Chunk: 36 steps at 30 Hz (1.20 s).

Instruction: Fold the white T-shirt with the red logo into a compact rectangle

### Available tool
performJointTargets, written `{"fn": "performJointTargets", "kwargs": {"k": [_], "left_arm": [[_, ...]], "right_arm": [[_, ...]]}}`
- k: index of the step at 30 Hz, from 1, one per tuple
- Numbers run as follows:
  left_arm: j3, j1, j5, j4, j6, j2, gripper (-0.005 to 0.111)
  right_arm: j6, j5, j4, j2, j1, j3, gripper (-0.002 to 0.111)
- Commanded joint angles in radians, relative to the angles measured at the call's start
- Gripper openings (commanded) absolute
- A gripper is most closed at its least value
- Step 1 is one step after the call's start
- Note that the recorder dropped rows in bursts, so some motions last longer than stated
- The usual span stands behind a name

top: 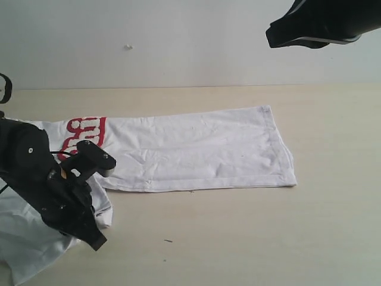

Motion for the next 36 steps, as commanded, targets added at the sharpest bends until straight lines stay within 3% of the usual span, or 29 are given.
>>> {"fn": "performJointTargets", "kwargs": {"k": [1, 7, 13, 19, 24, 33, 36], "left_arm": [[-0.039, -0.007, 0.217, 0.020, -0.001, 0.019, 0.000], [-0.130, -0.007, 0.418, 0.082, 0.078, -0.003, 0.000], [-0.234, -0.007, 0.427, 0.152, 0.103, -0.032, 0.000], [-0.344, -0.007, 0.423, 0.371, 0.140, -0.030, 0.000], [-0.347, -0.007, 0.353, 0.518, 0.281, -0.028, 0.000], [-0.347, -0.007, 0.054, 0.526, 0.479, -0.027, 0.000], [-0.347, -0.005, -0.015, 0.526, 0.497, -0.020, 0.008]], "right_arm": [[0.001, 0.004, -0.003, -0.007, -0.001, 0.005, 0.000], [0.001, 0.007, -0.003, -0.007, -0.001, 0.005, 0.000], [0.001, 0.007, -0.003, -0.007, -0.001, 0.005, 0.000], [0.011, 0.006, -0.003, -0.007, -0.001, 0.005, 0.000], [0.021, -0.001, -0.003, -0.005, -0.001, 0.005, 0.000], [0.023, -0.011, -0.003, -0.003, -0.001, 0.005, 0.000], [0.025, -0.011, -0.003, -0.003, -0.001, 0.005, 0.000]]}}
